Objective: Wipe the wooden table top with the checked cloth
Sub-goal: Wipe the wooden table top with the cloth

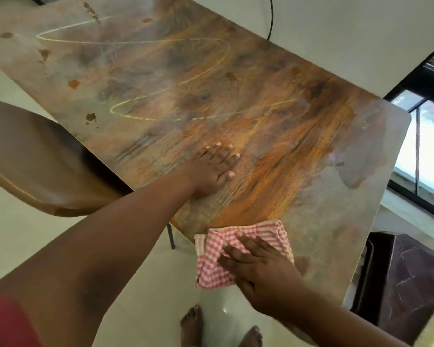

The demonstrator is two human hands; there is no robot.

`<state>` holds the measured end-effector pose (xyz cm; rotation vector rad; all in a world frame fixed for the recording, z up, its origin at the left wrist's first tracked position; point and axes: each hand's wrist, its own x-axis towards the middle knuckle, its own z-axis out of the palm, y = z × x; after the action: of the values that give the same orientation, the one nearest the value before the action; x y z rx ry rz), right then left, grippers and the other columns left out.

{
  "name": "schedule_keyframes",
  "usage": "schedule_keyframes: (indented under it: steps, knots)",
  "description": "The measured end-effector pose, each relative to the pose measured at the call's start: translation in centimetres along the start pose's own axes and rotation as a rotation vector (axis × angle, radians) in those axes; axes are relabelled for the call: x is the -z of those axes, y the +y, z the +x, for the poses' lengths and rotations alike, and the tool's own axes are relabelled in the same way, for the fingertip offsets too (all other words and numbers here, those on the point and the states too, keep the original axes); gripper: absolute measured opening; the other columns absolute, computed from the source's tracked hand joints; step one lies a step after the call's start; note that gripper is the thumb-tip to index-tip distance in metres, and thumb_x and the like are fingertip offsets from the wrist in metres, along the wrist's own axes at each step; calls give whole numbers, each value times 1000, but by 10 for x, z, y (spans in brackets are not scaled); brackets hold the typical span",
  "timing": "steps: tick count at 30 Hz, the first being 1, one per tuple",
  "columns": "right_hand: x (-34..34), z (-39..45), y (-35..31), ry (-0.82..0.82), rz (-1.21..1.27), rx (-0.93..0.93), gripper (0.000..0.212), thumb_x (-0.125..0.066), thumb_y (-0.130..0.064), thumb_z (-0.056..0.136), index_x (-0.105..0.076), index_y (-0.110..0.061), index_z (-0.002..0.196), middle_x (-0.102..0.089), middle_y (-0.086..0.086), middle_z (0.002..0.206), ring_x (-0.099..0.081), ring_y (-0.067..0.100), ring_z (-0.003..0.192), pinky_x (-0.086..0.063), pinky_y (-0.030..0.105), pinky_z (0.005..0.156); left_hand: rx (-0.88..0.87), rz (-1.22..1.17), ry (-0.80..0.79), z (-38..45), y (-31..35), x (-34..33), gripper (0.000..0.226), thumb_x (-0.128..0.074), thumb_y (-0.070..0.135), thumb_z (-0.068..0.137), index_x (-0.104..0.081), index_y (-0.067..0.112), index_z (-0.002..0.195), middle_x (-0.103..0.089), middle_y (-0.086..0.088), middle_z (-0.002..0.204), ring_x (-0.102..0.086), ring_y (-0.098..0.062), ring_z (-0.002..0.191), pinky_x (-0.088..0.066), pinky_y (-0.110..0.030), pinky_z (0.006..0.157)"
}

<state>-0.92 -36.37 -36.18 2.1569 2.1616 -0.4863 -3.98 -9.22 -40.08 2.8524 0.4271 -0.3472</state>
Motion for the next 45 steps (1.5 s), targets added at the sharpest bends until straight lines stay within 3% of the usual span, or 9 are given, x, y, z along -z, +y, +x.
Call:
schedule_keyframes:
  steps: [5, 12, 16, 25, 29, 32, 37, 42, 45]
  knots:
    - [6, 4, 23, -13, 76, -86, 42, -39, -39, 89, -56, -35, 127, -54, -8, 134, -49, 26, 127, -39, 47, 102, -6, -5, 2, -1, 0, 0, 58, -7, 51, 101, 15, 32, 150, 20, 3, 159, 22, -18, 145, 15, -38, 116]
    - [-9, 17, -5, 19, 226, -161, 48, -30, -39, 94, -33, -39, 142, -25, -12, 152, -9, 24, 145, 1, 41, 115, -14, 4, 43, 1, -1, -6, 58, -5, 53, 99, 15, 33, 150, 18, 3, 159, 21, -17, 145, 15, -37, 115]
    - [-9, -11, -12, 27, 110, -63, 41, -40, -37, 93, -49, -37, 133, -45, -11, 142, -36, 25, 136, -21, 47, 109, -15, 10, 43, 3, -3, -8, 57, -4, 53, 99, 17, 34, 149, 19, 4, 159, 22, -17, 145, 16, -38, 115]
    - [-4, -48, 39, 36, 116, -216, 41, -42, -35, 89, -57, -30, 127, -56, -4, 133, -48, 31, 127, -40, 50, 100, -5, 5, 33, 4, -4, -8, 58, -4, 55, 98, 16, 36, 149, 20, 5, 159, 22, -15, 144, 17, -35, 113]
    - [-8, -20, 31, 65, 220, -301, 52, -31, -36, 91, -32, -37, 143, -22, -14, 150, -12, 24, 145, -4, 38, 115, 5, 4, 40, 2, -2, -7, 57, -6, 53, 99, 14, 35, 150, 18, 4, 160, 20, -16, 145, 16, -36, 113]
    - [-17, -19, 10, 64, 246, -273, 50, -27, -41, 94, -24, -41, 144, -8, -20, 147, 1, 18, 144, 7, 36, 114, 6, 3, 39, 1, 0, -6, 57, -8, 52, 100, 13, 34, 150, 17, 4, 160, 19, -16, 146, 15, -36, 114]
    - [-18, -49, -5, 95, 56, -154, 40, -44, -37, 91, -52, -37, 130, -49, -12, 138, -36, 21, 133, -28, 46, 105, 11, 3, 33, 2, 0, -5, 58, -8, 51, 100, 12, 33, 151, 17, 4, 160, 18, -17, 146, 14, -37, 115]
    - [-14, -64, 21, 69, 53, -169, 40, -42, -42, 89, -56, -35, 126, -56, -11, 131, -50, 23, 125, -41, 44, 99, 0, 6, 25, 3, -2, -7, 59, -5, 54, 98, 15, 35, 150, 19, 5, 159, 20, -16, 145, 14, -37, 116]
    - [-5, -55, 48, 106, 123, -296, 43, -52, -27, 85, -56, -28, 128, -57, -2, 133, -49, 32, 126, -42, 49, 99, -1, 8, 29, 4, -2, -7, 59, -5, 54, 98, 15, 35, 150, 18, 4, 160, 20, -17, 145, 14, -38, 116]
